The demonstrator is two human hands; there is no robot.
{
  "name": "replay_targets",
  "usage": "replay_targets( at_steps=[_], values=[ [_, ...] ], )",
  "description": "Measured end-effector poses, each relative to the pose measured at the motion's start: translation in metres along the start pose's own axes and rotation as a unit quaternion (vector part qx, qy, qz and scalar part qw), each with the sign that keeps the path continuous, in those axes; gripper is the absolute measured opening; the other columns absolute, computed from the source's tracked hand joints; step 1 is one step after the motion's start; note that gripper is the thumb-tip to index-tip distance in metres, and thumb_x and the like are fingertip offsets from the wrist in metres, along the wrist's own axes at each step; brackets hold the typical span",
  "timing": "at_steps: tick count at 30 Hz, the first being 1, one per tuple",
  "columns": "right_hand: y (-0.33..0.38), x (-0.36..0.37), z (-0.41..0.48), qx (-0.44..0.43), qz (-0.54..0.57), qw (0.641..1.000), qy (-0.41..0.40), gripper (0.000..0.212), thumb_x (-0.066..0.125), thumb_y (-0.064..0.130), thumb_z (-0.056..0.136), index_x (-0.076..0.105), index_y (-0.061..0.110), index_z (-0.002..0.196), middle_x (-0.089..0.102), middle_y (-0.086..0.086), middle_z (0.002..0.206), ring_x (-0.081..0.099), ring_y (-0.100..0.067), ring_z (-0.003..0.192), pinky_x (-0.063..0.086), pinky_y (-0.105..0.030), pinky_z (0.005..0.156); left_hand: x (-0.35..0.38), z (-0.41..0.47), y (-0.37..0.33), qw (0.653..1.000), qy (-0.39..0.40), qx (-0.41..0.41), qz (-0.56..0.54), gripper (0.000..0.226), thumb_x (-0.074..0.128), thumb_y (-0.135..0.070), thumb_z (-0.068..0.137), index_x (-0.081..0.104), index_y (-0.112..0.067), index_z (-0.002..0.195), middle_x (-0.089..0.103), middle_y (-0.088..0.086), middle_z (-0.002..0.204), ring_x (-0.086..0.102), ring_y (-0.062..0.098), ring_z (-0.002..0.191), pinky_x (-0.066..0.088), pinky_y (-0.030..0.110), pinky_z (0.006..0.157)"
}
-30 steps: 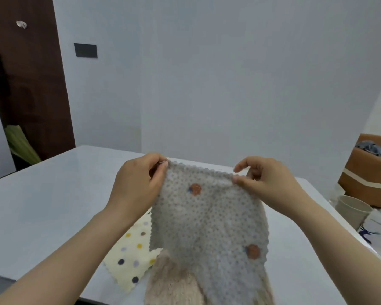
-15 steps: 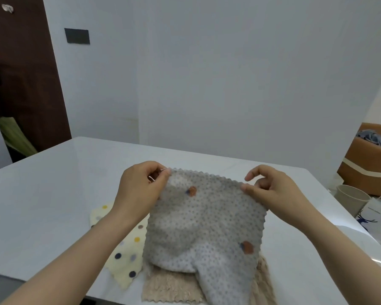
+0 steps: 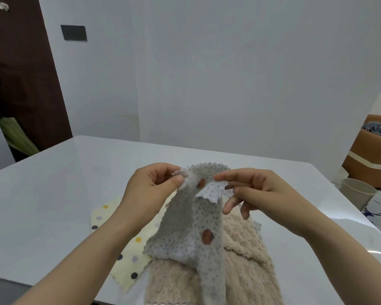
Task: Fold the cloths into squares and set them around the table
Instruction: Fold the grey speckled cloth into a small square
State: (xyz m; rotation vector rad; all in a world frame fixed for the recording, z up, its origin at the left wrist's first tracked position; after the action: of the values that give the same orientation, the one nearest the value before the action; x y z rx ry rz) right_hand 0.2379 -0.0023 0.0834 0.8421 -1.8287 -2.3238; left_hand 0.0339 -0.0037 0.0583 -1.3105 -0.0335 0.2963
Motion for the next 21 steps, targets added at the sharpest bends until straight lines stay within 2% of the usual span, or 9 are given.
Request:
replay_targets(
  at_steps=[3, 5, 7, 9, 11, 15, 19, 21],
  values=[
    [0.004, 0.003, -0.001, -0.036, -0.045, 0.998, -0.020, 0.026, 0.059, -0.004, 0.088, 0.073, 0.015, 0.096, 0.075, -0.003, 0.072, 0.069, -0.011, 0.060, 0.050, -0.020, 0.052, 0.004, -0.002, 0.004, 0.999, 0.016, -0.024, -0.032, 0.015, 0.071, -0.012, 0.081, 0.070, -0.011, 0.096, 0.073, 0.015, 0.084, 0.069, 0.026, 0.076, 0.057, 0.038, 0.079],
    [0.005, 0.005, 0.000, -0.063, -0.069, 0.994, -0.050, 0.011, 0.069, 0.006, 0.084, 0.076, 0.014, 0.084, 0.073, -0.003, 0.067, 0.068, -0.013, 0.058, 0.050, -0.022, 0.051, 0.004, -0.003, 0.008, 0.997, 0.001, -0.039, -0.063, 0.017, 0.076, -0.009, 0.076, 0.068, -0.004, 0.089, 0.069, 0.017, 0.072, 0.064, 0.022, 0.063, 0.058, 0.032, 0.068],
    [0.004, 0.006, 0.001, -0.083, -0.100, 0.988, -0.082, 0.006, 0.075, 0.020, 0.080, 0.076, 0.018, 0.075, 0.071, 0.001, 0.064, 0.063, -0.009, 0.055, 0.047, -0.021, 0.052, 0.005, -0.004, 0.012, 0.995, -0.011, -0.058, -0.080, 0.017, 0.078, -0.008, 0.072, 0.067, -0.002, 0.083, 0.066, 0.008, 0.063, 0.060, 0.015, 0.054, 0.057, 0.024, 0.059],
    [0.003, 0.005, 0.001, -0.106, -0.157, 0.975, -0.117, 0.011, 0.076, 0.031, 0.078, 0.075, 0.024, 0.069, 0.065, 0.004, 0.065, 0.052, -0.004, 0.054, 0.040, -0.015, 0.053, 0.007, -0.005, 0.019, 0.992, -0.003, -0.078, -0.095, 0.017, 0.077, -0.006, 0.073, 0.068, -0.001, 0.086, 0.069, 0.011, 0.069, 0.062, 0.013, 0.055, 0.057, 0.021, 0.059],
    [0.005, 0.005, 0.000, -0.117, -0.210, 0.961, -0.137, 0.012, 0.076, 0.038, 0.076, 0.073, 0.029, 0.069, 0.057, 0.005, 0.072, 0.048, -0.006, 0.059, 0.035, -0.012, 0.056, 0.009, -0.006, 0.022, 0.991, 0.008, -0.087, -0.101, 0.016, 0.073, -0.002, 0.077, 0.068, 0.001, 0.092, 0.071, 0.020, 0.081, 0.064, 0.016, 0.060, 0.058, 0.022, 0.062],
    [0.008, 0.012, 0.002, -0.127, -0.211, 0.962, -0.120, 0.009, 0.075, 0.032, 0.079, 0.070, 0.029, 0.072, 0.065, 0.012, 0.088, 0.050, -0.007, 0.056, 0.037, -0.012, 0.057, 0.009, -0.010, 0.020, 0.992, 0.012, -0.072, -0.102, 0.012, 0.070, -0.001, 0.079, 0.067, 0.002, 0.091, 0.070, 0.026, 0.084, 0.065, 0.023, 0.065, 0.060, 0.029, 0.068],
    [0.013, 0.020, 0.002, -0.130, -0.156, 0.975, -0.091, 0.007, 0.074, 0.022, 0.081, 0.072, 0.022, 0.074, 0.067, 0.015, 0.067, 0.050, -0.001, 0.048, 0.035, -0.008, 0.050, 0.010, -0.014, 0.012, 0.996, 0.010, -0.043, -0.080, 0.011, 0.073, -0.008, 0.078, 0.070, -0.003, 0.086, 0.073, 0.020, 0.078, 0.069, 0.034, 0.070, 0.057, 0.042, 0.076],
    [0.015, 0.023, 0.004, -0.135, -0.154, 0.975, -0.090, 0.010, 0.073, 0.018, 0.082, 0.070, 0.020, 0.072, 0.063, 0.015, 0.063, 0.052, 0.000, 0.050, 0.036, -0.006, 0.051, 0.012, -0.017, 0.007, 0.996, 0.018, -0.027, -0.079, 0.007, 0.072, -0.009, 0.078, 0.071, -0.005, 0.084, 0.073, 0.018, 0.077, 0.069, 0.038, 0.076, 0.058, 0.041, 0.076]
  ],
)
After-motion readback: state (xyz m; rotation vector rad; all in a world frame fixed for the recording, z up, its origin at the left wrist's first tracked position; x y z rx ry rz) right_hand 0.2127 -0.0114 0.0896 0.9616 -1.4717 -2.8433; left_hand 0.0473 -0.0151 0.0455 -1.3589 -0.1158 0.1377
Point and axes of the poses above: each hand's wrist, its own z-axis towards the middle knuckle, its own x-axis out of the palm, y = z × x, the point moved 7 cm from there along z, towards the middle knuckle
